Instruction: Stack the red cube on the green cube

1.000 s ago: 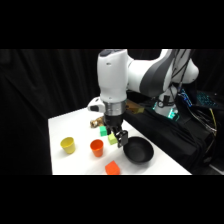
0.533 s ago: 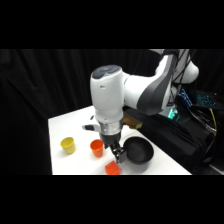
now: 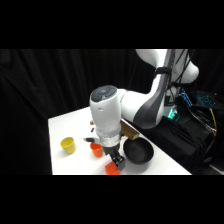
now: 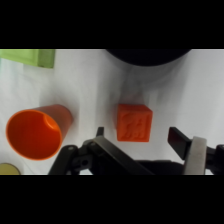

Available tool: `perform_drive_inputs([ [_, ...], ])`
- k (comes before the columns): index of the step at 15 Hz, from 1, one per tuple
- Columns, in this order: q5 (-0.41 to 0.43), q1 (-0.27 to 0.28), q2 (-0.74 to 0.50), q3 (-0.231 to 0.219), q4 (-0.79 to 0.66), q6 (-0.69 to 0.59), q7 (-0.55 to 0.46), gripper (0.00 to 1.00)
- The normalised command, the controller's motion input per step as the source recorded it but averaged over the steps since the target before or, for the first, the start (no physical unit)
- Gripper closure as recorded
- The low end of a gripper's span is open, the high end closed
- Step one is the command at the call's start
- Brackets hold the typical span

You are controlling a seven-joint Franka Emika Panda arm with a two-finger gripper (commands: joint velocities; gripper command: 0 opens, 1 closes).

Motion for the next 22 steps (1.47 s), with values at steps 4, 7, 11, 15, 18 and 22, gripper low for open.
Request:
perform_drive_inputs([
  [4, -0.023, 0.092, 0.09, -0.071, 0.02, 0.25, 0.07, 0.0],
  [7, -0.013, 0.077, 0.12, -0.086, 0.01, 0.23, 0.05, 0.0],
  [11, 0.016, 0.07, 0.11, -0.073, 0.0, 0.24, 0.03, 0.0],
  [15, 0.029, 0.071, 0.07, -0.075, 0.0, 0.28, 0.01, 0.0],
  [18, 0.03, 0.082, 0.02, -0.092, -0.02, 0.23, 0.02, 0.27],
  [22, 0.007, 0.119, -0.05, -0.112, -0.07, 0.15, 0.05, 0.62],
])
